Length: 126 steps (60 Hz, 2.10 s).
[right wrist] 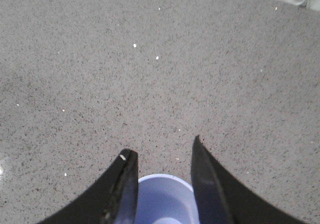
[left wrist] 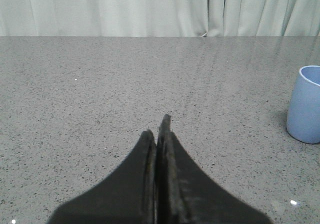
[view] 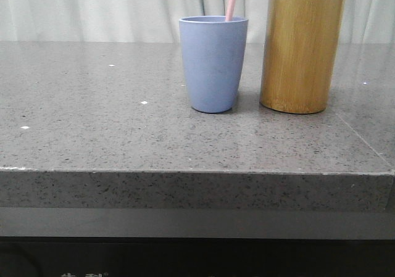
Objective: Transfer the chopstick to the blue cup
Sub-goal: 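Lower the pink chopstick into the blue cup with the right gripper, then open the right gripper and lift it away from the cup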
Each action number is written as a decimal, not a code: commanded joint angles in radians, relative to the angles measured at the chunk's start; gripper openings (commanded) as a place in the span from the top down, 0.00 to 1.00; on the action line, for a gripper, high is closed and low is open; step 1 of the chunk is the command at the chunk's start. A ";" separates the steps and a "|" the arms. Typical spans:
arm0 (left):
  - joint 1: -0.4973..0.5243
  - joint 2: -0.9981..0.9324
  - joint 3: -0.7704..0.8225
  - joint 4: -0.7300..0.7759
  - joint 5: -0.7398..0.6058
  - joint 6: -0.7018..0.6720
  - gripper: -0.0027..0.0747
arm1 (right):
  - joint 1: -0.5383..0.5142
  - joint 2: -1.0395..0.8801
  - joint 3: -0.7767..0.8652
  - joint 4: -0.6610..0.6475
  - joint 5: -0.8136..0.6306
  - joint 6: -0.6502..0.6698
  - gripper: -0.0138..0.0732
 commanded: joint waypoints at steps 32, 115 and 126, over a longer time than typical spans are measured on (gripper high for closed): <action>0.004 0.010 -0.026 -0.008 -0.085 -0.002 0.99 | -0.072 -0.250 -0.030 -0.023 -0.121 -0.003 0.55; 0.004 0.010 -0.026 -0.008 -0.086 -0.002 0.99 | -0.469 -1.289 0.952 -0.076 -0.217 -0.003 0.97; 0.004 0.010 -0.026 -0.008 -0.086 -0.002 0.99 | -0.469 -1.334 0.964 -0.076 -0.240 -0.003 0.97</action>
